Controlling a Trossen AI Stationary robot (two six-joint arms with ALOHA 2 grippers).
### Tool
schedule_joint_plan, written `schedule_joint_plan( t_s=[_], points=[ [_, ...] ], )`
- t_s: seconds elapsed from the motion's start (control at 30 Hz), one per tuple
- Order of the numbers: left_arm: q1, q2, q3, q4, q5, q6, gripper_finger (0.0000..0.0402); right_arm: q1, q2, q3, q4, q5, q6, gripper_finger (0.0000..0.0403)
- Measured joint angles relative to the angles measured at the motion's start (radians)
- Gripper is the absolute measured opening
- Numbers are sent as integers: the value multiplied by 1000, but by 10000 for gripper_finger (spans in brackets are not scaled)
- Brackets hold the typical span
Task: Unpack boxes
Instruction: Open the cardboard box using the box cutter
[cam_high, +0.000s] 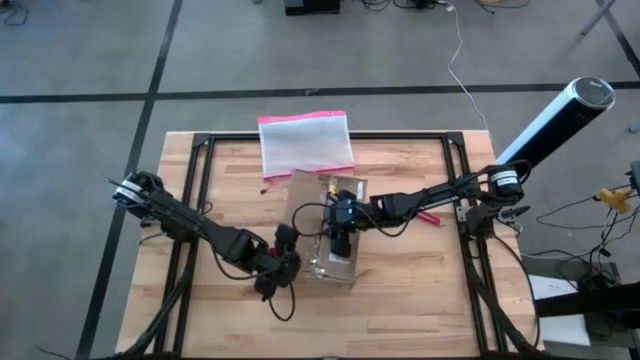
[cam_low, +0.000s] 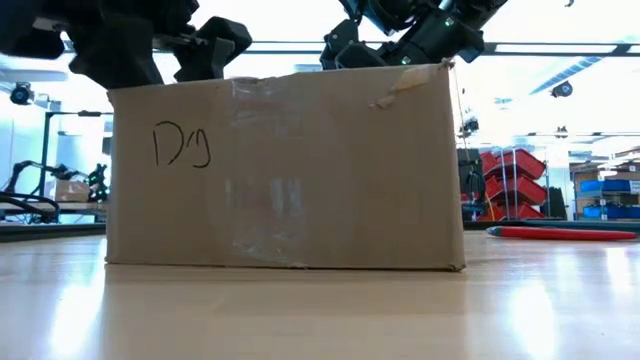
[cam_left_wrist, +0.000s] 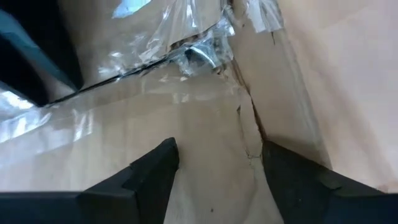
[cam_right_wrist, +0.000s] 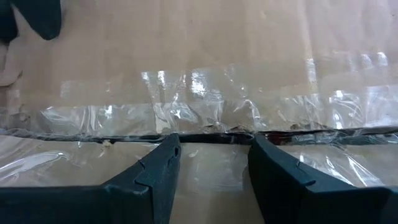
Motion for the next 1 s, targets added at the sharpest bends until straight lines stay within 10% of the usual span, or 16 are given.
schedule_joint_plan(
  t_s=[0.43,1.0],
  points=[
    [-1,5,-6,-6,-249,-1,12,1,1,0,4,-6,-7,165],
    [-4,-32,41,-72,-115,-15,18,1,0,2,-50,24,-54,165]
  ],
)
